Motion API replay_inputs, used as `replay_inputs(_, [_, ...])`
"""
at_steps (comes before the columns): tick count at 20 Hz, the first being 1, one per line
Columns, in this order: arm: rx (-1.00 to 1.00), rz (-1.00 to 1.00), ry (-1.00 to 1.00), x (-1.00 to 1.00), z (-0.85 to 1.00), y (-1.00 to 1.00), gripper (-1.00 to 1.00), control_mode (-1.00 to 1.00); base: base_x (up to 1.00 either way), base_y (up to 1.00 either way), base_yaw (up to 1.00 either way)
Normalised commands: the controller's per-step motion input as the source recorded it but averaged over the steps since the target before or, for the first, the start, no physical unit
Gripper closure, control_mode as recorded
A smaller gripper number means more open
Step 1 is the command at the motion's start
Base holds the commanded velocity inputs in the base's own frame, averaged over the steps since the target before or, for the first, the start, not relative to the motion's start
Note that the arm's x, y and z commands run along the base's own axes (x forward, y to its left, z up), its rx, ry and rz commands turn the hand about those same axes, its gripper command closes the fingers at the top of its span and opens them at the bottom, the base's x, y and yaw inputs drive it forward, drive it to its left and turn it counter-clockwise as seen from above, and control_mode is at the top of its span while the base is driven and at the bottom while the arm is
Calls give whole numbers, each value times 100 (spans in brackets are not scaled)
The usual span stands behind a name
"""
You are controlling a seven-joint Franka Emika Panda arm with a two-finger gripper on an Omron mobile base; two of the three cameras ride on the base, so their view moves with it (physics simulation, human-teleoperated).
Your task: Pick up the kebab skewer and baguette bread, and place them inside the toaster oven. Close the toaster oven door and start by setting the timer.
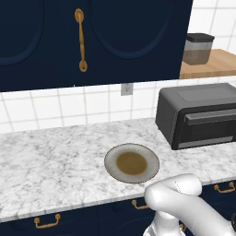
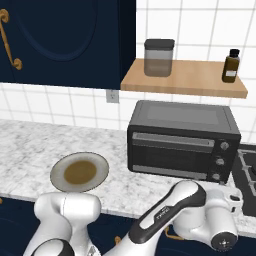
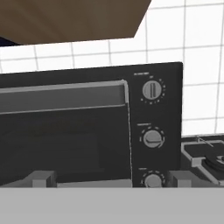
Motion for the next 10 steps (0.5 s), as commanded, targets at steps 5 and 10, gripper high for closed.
replay_inputs(5, [6,0,-2,31,0,-1,-100,-100,0,0,0])
replay_inputs(10, [13,0,-1,16,4,-13,-100,-100,0,0,0])
